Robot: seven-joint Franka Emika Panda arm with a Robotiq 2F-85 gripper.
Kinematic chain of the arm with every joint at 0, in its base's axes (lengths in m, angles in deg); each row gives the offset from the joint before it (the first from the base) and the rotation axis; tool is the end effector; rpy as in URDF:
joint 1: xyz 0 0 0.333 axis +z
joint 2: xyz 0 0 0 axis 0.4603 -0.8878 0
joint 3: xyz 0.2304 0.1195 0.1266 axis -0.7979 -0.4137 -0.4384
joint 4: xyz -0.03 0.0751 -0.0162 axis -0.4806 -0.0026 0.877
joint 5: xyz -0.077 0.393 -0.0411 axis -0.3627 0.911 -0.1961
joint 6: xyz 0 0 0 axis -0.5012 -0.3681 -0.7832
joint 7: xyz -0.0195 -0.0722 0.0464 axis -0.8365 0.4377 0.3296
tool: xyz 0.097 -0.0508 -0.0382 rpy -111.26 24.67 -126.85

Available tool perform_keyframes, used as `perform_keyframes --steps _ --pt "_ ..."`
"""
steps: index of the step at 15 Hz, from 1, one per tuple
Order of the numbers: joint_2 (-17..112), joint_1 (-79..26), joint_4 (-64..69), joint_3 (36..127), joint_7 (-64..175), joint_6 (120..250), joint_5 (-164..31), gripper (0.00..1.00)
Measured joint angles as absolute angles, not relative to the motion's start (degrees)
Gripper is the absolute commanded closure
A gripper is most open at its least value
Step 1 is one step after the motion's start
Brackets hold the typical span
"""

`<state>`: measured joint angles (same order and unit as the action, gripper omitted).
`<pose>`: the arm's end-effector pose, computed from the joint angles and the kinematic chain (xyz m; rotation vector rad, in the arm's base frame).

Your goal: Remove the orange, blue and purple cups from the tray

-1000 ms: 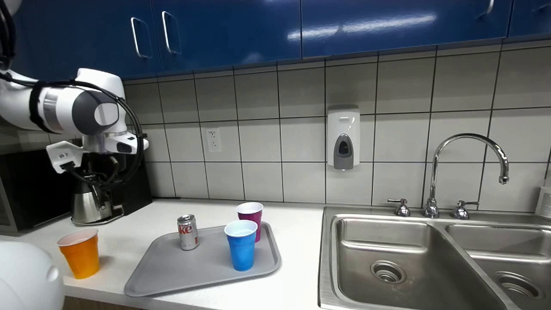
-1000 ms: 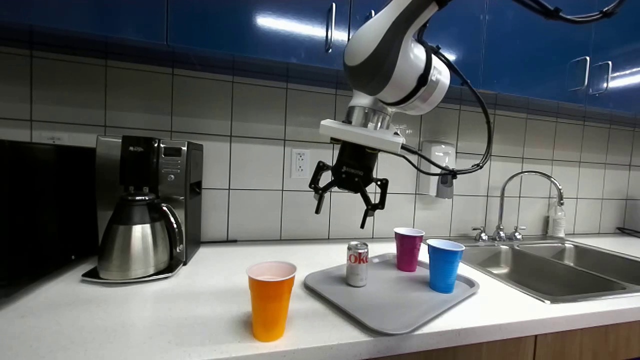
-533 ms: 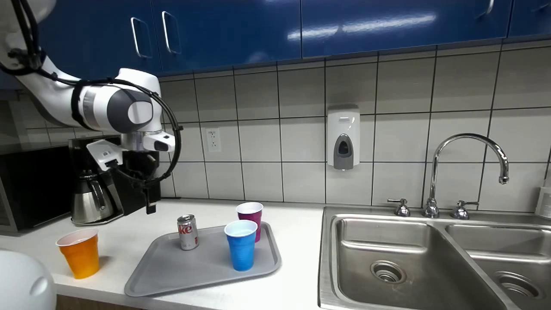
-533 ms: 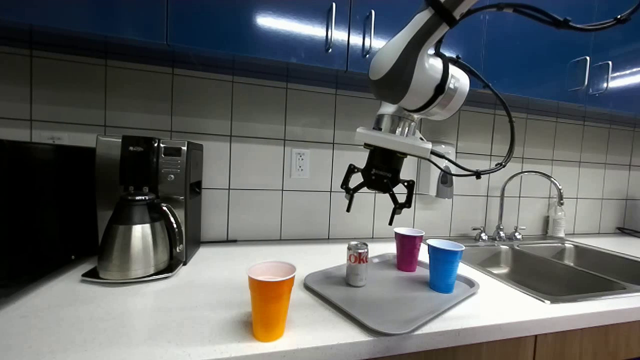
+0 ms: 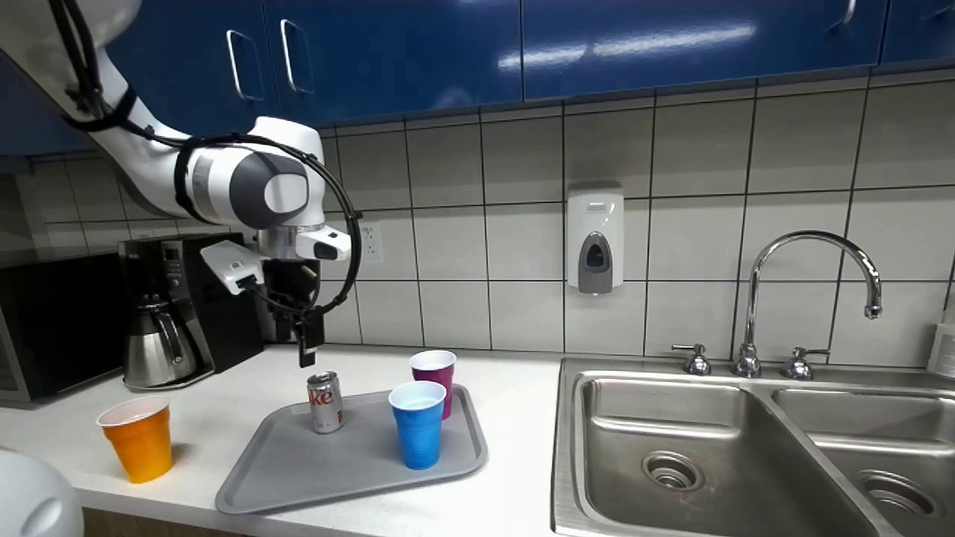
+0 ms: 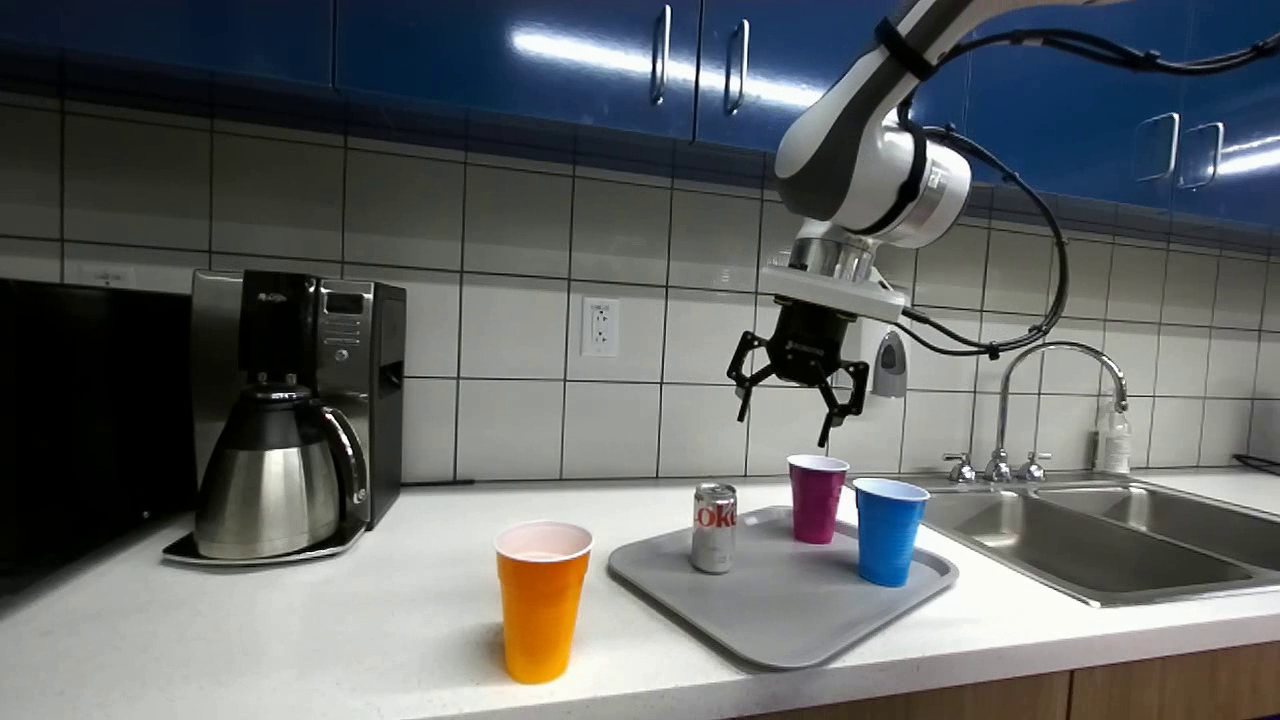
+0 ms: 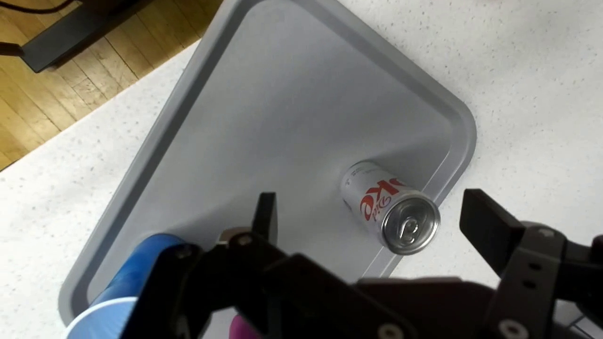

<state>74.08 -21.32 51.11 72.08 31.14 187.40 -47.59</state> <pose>0.4725 0.0983 0.3299 -2.8388 0.7308 -0.0528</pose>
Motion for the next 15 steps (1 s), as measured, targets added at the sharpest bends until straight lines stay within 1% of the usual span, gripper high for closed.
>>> perform_keyframes --steps 15 --pt "72.2 -28.6 51.1 78.6 37.0 188.3 -53.2 0.00"
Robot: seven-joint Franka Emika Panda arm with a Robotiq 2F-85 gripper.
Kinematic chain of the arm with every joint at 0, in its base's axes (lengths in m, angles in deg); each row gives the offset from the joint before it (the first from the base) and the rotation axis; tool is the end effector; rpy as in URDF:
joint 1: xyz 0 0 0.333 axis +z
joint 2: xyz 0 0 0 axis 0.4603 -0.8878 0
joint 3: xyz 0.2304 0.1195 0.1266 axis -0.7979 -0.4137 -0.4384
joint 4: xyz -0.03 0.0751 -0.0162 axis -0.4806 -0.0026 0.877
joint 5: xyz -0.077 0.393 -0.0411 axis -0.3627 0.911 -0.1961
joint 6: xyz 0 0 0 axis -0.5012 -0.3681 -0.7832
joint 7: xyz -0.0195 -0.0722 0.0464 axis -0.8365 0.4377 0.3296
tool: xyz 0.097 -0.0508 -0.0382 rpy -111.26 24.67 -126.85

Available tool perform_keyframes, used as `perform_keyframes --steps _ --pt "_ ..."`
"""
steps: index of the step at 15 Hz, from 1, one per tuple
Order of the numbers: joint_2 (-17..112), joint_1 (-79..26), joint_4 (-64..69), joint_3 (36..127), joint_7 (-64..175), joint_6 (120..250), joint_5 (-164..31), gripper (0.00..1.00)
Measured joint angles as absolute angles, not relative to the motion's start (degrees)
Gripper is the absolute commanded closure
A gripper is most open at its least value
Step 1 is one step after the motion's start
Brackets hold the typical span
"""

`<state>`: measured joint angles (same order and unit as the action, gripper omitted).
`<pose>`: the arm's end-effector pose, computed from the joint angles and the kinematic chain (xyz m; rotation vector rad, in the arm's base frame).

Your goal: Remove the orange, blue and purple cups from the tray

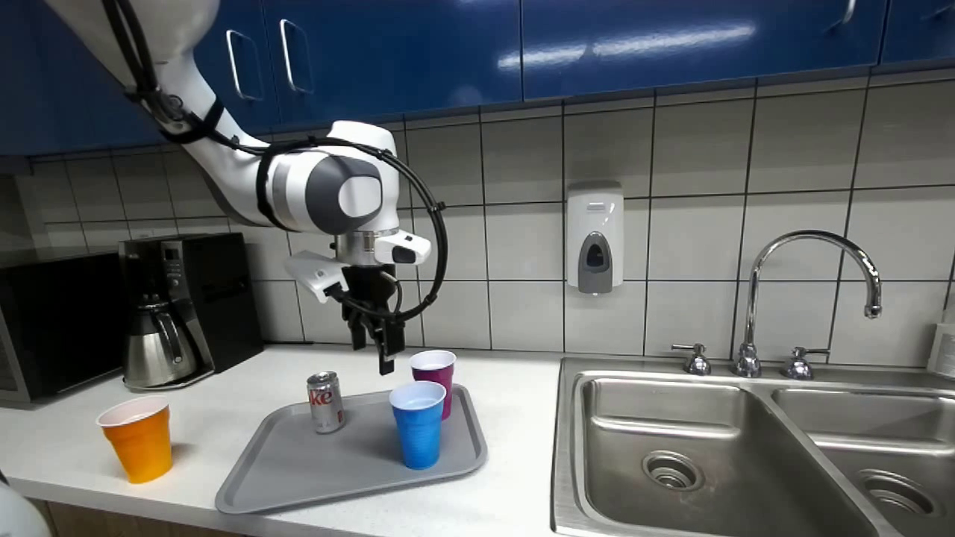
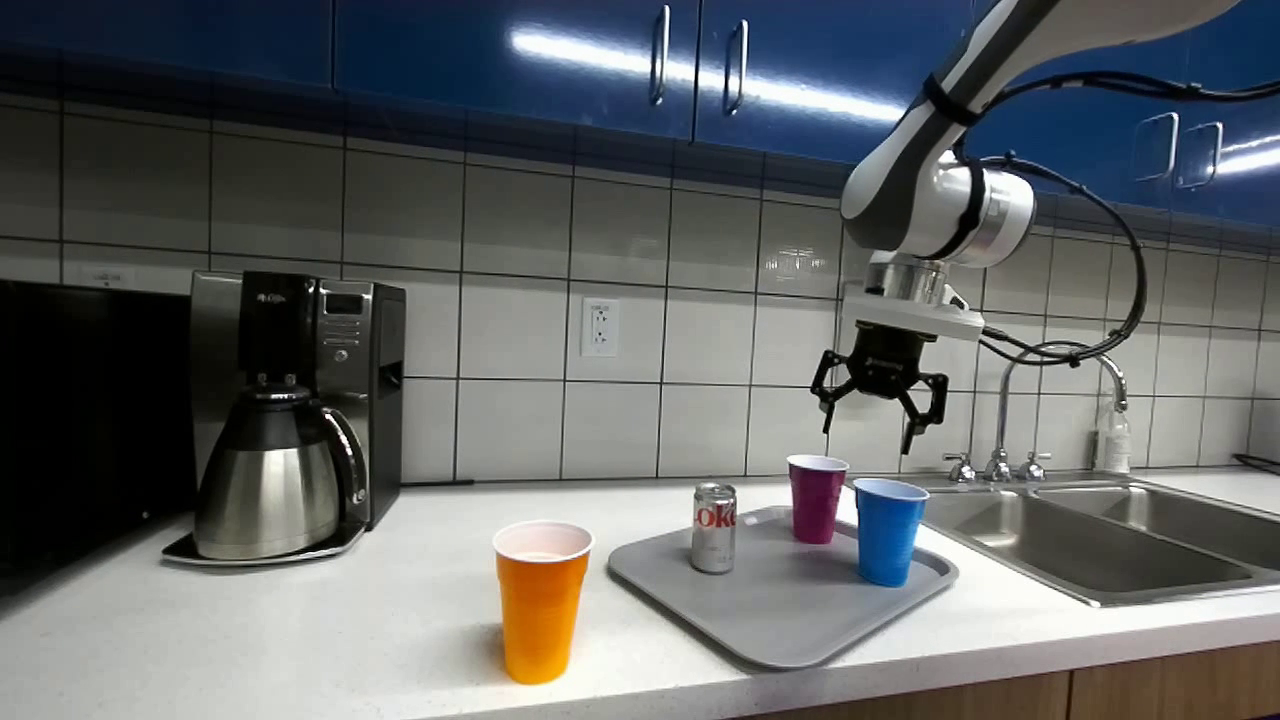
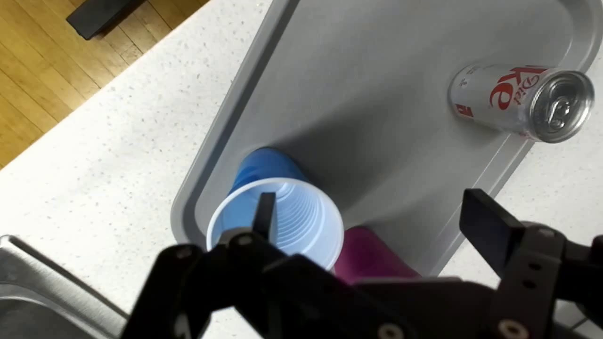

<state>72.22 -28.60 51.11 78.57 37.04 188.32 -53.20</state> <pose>0.4834 -0.0180 0.3160 -2.8729 0.8498 -0.0963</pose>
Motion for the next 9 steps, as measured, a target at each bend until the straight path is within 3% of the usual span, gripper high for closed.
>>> perform_keyframes --steps 9 --pt "66.6 -29.3 50.4 79.1 37.7 194.6 -55.6 0.00"
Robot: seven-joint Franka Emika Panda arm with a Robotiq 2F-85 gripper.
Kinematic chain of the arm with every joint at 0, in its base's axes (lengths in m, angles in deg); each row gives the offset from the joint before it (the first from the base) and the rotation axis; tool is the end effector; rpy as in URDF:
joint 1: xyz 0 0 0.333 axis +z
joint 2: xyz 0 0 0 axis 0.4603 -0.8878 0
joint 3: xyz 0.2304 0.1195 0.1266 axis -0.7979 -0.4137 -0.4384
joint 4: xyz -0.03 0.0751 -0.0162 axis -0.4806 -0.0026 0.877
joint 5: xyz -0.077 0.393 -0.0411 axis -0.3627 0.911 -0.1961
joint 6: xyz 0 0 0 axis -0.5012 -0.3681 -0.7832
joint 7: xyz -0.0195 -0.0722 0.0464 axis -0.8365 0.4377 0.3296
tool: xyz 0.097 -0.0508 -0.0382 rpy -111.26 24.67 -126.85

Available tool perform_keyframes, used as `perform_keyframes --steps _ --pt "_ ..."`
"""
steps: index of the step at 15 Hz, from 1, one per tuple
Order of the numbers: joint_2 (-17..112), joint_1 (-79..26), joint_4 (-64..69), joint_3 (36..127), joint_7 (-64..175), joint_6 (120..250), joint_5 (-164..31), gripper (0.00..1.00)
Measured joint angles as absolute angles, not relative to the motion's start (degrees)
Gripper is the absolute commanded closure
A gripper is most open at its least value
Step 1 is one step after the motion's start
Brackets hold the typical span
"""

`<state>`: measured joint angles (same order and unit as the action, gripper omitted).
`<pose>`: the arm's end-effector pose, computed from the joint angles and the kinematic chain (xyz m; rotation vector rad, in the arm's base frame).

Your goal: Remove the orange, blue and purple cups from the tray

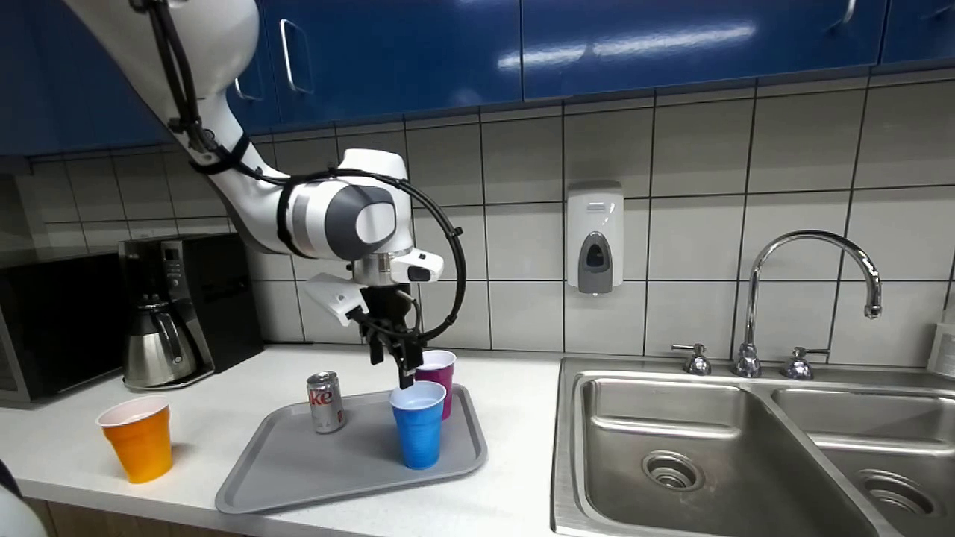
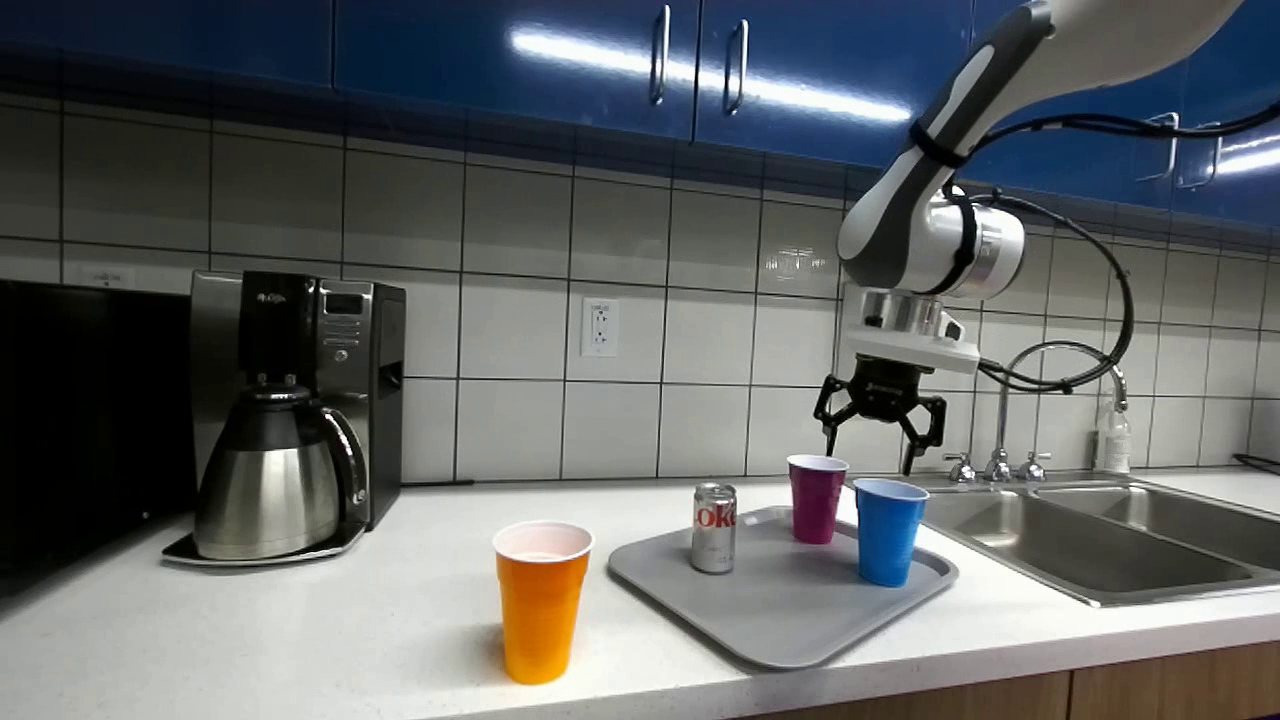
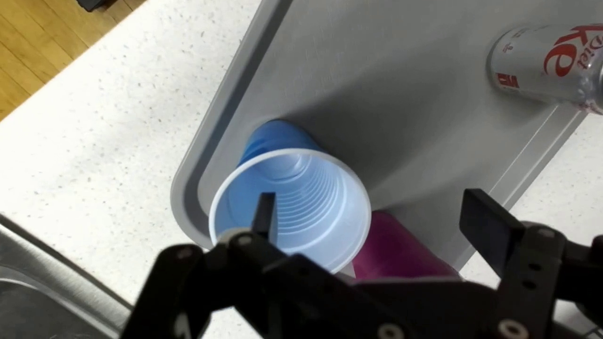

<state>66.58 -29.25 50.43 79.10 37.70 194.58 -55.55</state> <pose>0.4948 -0.0315 0.2836 -2.9115 0.8440 -0.1453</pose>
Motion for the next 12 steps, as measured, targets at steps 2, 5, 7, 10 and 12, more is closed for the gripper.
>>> perform_keyframes --steps 2,5,7,10,12 --pt "65.0 -29.3 50.0 79.2 37.7 195.5 -56.3 0.00" --pt "62.7 -29.3 49.2 79.4 37.7 196.5 -57.1 0.00" --pt "61.2 -29.2 48.6 79.4 37.7 196.9 -57.4 0.00" --pt "59.2 -29.2 47.6 79.5 37.7 197.5 -57.5 0.28" --pt "58.0 -29.1 46.9 79.5 37.7 197.7 -57.6 0.44"
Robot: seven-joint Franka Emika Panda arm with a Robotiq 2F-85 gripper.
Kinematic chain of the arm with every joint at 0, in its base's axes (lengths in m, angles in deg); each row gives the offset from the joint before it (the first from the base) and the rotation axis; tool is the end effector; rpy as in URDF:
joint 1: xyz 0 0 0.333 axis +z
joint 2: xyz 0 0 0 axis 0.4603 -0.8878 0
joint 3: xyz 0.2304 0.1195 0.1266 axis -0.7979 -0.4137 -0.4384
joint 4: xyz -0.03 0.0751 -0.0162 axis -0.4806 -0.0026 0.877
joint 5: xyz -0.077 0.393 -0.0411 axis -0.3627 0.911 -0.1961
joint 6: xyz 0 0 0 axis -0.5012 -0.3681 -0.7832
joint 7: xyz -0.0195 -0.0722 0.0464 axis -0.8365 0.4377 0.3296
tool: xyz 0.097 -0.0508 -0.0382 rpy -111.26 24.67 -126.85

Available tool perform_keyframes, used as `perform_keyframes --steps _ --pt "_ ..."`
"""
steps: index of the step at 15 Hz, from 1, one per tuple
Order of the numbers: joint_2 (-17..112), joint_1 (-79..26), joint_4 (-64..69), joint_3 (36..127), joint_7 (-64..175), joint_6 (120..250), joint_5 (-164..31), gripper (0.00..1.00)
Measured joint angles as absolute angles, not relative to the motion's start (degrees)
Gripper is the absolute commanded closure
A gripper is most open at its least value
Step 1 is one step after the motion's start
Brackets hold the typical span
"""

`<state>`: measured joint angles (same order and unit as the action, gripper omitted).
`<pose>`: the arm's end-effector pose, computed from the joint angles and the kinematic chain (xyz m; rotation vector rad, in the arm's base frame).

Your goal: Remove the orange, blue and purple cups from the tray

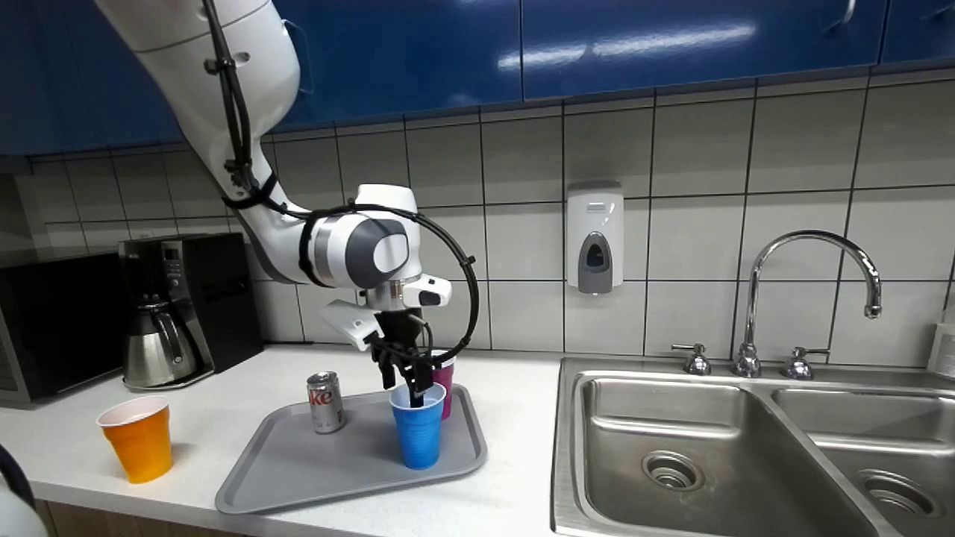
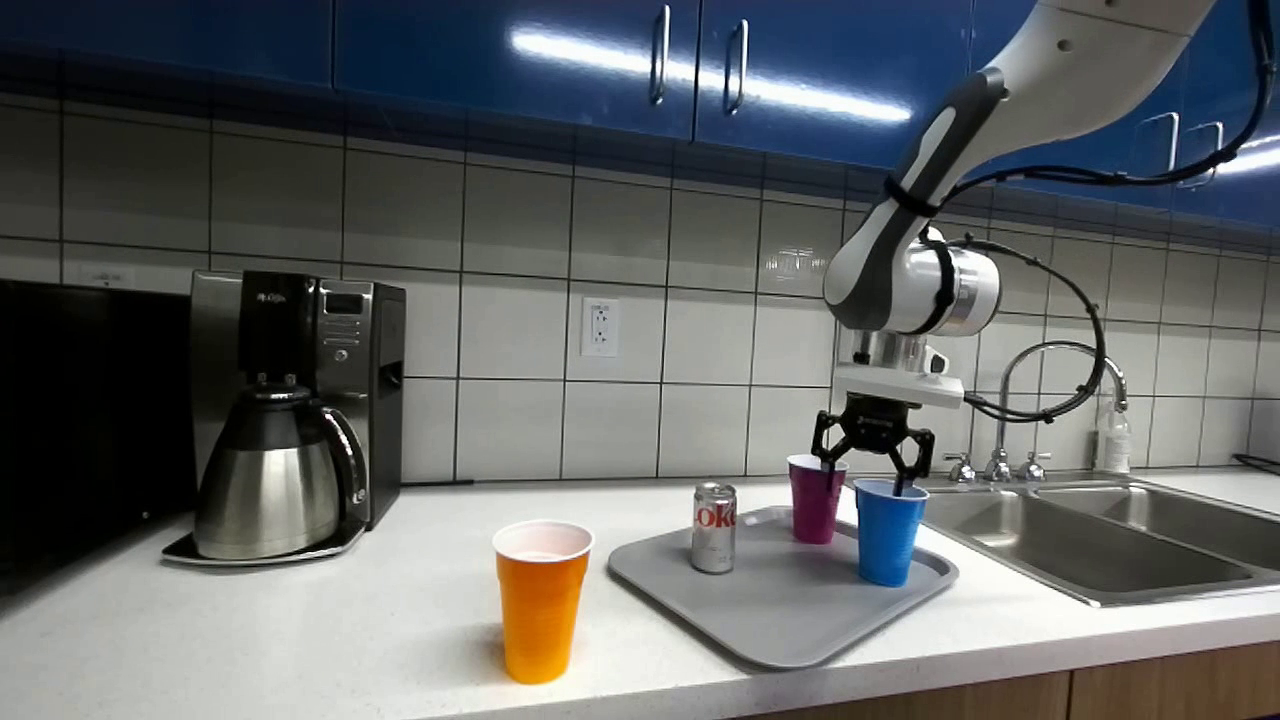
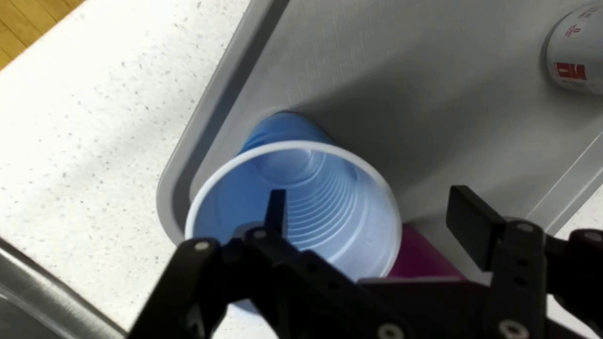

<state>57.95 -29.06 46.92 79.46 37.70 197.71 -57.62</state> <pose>0.5116 -0.0351 0.2383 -2.9597 0.8241 -0.1039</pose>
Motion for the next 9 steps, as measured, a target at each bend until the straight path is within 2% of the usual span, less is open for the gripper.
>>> perform_keyframes --steps 7,9 --pt "55.1 -28.8 45.8 79.5 37.7 197.9 -57.8 0.97" --pt "54.9 -28.8 45.7 79.7 37.7 197.9 -57.9 1.00"
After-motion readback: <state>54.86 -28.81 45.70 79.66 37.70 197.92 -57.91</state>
